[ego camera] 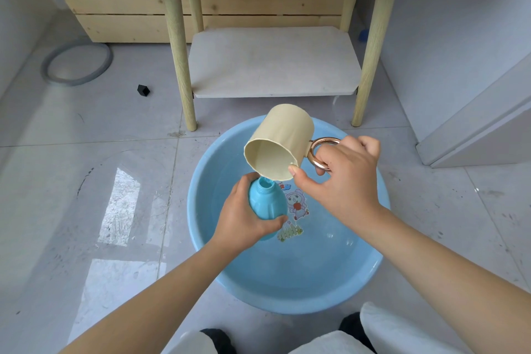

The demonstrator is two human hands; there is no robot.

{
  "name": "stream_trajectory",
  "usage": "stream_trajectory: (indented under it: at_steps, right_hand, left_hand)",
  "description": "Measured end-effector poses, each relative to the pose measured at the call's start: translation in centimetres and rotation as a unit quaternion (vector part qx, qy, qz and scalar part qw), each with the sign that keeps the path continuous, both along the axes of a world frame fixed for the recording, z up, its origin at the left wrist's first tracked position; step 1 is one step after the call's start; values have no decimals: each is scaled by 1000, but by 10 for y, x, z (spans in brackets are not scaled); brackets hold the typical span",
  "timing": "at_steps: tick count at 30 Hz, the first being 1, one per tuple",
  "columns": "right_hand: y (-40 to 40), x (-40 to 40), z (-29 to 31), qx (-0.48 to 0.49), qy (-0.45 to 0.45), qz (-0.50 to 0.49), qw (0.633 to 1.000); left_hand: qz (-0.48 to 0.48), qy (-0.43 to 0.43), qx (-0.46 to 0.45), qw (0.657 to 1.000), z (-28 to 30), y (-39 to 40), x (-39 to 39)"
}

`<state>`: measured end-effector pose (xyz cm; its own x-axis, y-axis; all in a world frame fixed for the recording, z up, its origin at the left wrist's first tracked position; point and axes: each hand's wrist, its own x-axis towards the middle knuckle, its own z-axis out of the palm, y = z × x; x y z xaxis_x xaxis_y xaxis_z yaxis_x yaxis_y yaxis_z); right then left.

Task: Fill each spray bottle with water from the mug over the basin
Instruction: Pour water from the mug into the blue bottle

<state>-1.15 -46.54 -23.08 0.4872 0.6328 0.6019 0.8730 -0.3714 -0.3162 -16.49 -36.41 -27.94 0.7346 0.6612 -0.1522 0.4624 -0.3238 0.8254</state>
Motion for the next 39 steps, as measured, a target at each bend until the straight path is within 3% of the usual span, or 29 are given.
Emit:
stream_trajectory:
  at_steps: [32,36,39]
  right_hand:
    - [4,5,8,56,-116,26,991]
    - [3,5,9,50,-106,23,993]
    - [4,1,12,29,-27,-9,999]
  left_hand:
    - [1,0,6,1000,-1,1,0]
    - [4,-5,2,1000,-1,1,0]
    - [4,-7,3,1000,0,1,-1]
